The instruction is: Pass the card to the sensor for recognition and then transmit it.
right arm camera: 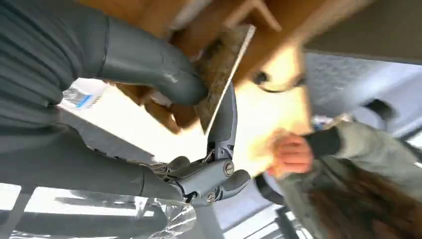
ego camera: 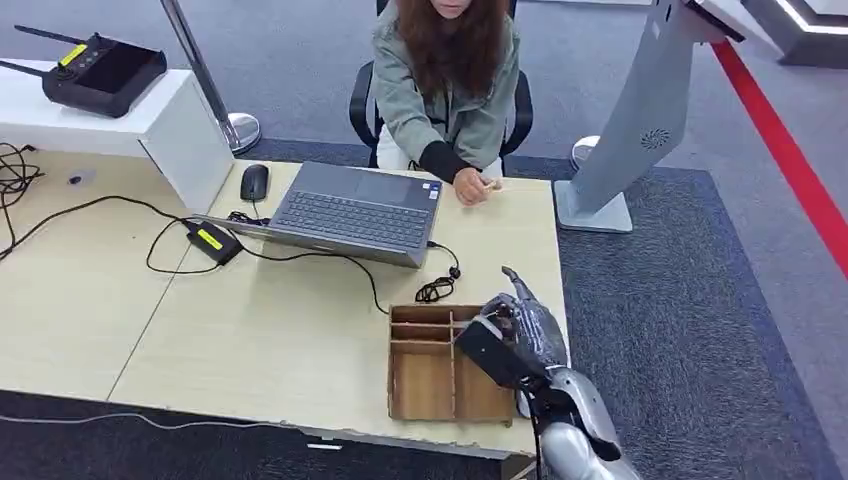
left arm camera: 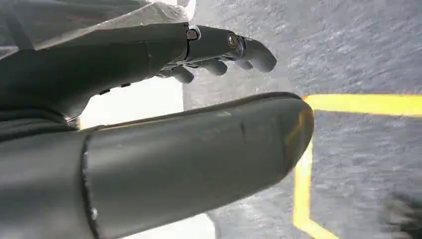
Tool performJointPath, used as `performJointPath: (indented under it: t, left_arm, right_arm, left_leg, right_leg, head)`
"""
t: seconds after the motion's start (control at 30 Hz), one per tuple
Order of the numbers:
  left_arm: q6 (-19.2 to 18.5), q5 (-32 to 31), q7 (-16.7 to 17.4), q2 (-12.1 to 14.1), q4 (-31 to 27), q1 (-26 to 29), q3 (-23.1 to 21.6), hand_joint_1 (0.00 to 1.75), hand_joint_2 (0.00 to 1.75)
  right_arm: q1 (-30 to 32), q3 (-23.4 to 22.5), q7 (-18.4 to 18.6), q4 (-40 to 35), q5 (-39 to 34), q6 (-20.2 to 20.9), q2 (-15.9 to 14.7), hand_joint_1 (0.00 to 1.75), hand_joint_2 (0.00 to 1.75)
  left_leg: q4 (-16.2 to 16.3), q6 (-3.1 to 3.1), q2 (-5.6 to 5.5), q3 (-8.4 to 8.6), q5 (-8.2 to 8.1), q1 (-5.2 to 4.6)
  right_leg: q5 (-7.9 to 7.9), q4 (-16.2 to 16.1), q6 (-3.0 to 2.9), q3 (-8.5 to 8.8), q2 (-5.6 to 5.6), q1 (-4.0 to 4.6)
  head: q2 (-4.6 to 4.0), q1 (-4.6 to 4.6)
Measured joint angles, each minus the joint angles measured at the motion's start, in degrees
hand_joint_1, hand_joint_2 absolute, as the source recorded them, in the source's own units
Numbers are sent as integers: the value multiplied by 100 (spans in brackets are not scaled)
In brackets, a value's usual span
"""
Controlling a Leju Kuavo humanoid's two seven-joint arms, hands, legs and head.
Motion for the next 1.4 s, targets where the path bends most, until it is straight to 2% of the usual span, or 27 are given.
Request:
performJointPath:
  t: [0.03,0.07,0.13,0.17,0.2,0.27,0.33,0.47,0.53,0.7,0.83,0.93,1.03,1.13,1.23,1.4]
  left_arm:
    - [-92,7,-350,0,9,0,2,0,0]
    - [-75,42,-999,-51,11,9,2,0,0]
    - [467,123,-2678,-447,7,69,0,0,0]
    - [616,127,-3226,-620,11,80,-7,0,0]
    - [691,129,-3496,-748,24,91,-15,0,0]
    - [699,122,-3422,-1010,50,103,-35,0,0]
    - [699,125,-3387,-1130,50,141,-37,0,0]
    - [675,144,-3389,-1222,44,152,-39,0,0]
    - [673,142,-3404,-1277,41,155,-39,0,0]
    - [697,72,-3418,-1355,41,155,-44,0,0]
    - [732,-90,-3367,-1403,41,158,-96,0,0]
    - [629,-109,-3238,-1458,41,111,-239,0,0]
    - [544,-109,-3107,-1510,41,7,-389,0,0]
    - [527,-109,-3077,-1526,41,-10,-516,0,0]
    - [494,-109,-3013,-1547,39,-24,-620,0,0]
    - [385,-109,-2939,-1609,41,-89,-809,0,0]
  right_arm:
    - [3,-9,53,-210,-17,-114,-2,159,175]
    - [-5,-33,253,-509,-15,-214,4,159,175]
    - [-5,-124,832,-1180,-28,-74,0,159,175]
    - [-1,-157,968,-1456,-50,7,-13,159,175]
    - [2,-181,1032,-1721,-72,59,-31,159,175]
    - [49,-249,1078,-2162,-78,103,-61,157,175]
    - [91,-297,1071,-2501,-94,101,-92,154,175]
    - [174,-376,949,-2982,-113,-15,-148,152,175]
    - [267,-474,938,-3285,-151,-114,-219,162,175]
    - [366,-715,938,-3864,-302,-238,-328,171,175]
    - [56,-885,1062,-4203,-439,-194,-334,175,175]
    - [-588,-872,1253,-3876,-220,-214,-301,175,175]
    - [-1246,-861,1117,-3108,-166,-448,-186,175,175]
    - [-1519,-839,1043,-2605,-166,-511,-107,175,175]
    - [-1738,-831,1185,-2138,-159,-513,-37,175,175]
    - [-2392,-809,907,-623,-129,-962,293,175,175]
  left_leg:
    - [0,0,0,-3,0,0]
    - [0,0,0,-4,0,-3]
    - [0,2,-1,-2,-1,-17]
    - [0,3,0,-3,-2,-17]
    - [0,7,2,-3,-4,-13]
    - [0,9,6,-3,-6,-12]
    - [0,14,12,-2,-9,-16]
    - [2,16,5,-2,-10,-19]
    - [1,17,6,-2,-11,-18]
    - [1,17,10,-2,-11,-16]
    - [-1,16,10,-10,-11,-15]
    - [-1,9,12,-9,-3,-14]
    - [0,11,-4,-9,11,-15]
    - [0,8,-8,-8,14,-14]
    - [0,8,-9,-13,13,-14]
    - [-1,8,-14,-16,13,-14]
  right_leg:
    - [0,0,0,-3,0,0]
    - [0,0,0,-5,0,-2]
    - [-2,0,4,-5,-1,-15]
    - [-3,0,4,-4,-1,-15]
    - [-3,-1,4,-3,0,-10]
    - [-2,-5,5,0,5,-10]
    - [-1,-9,6,-1,10,-13]
    - [-4,-12,11,-3,5,-17]
    - [-4,-11,11,-2,5,-16]
    - [-4,-10,11,-3,6,-15]
    - [-3,-4,9,-2,10,-15]
    - [1,-3,6,-2,14,-15]
    - [11,-3,12,-2,0,-15]
    - [14,-1,11,-3,-6,-15]
    - [12,1,12,-6,-6,-14]
    - [11,2,11,-9,-10,-14]
  head:
    - [0,2]
    - [0,-4]
    - [0,-4]
    - [0,-2]
    - [0,6]
    - [0,9]
    - [0,4]
    - [0,2]
    - [0,2]
    - [0,0]
    - [0,0]
    - [0,0]
    - [0,0]
    - [0,0]
    - [0,2]
    - [0,2]
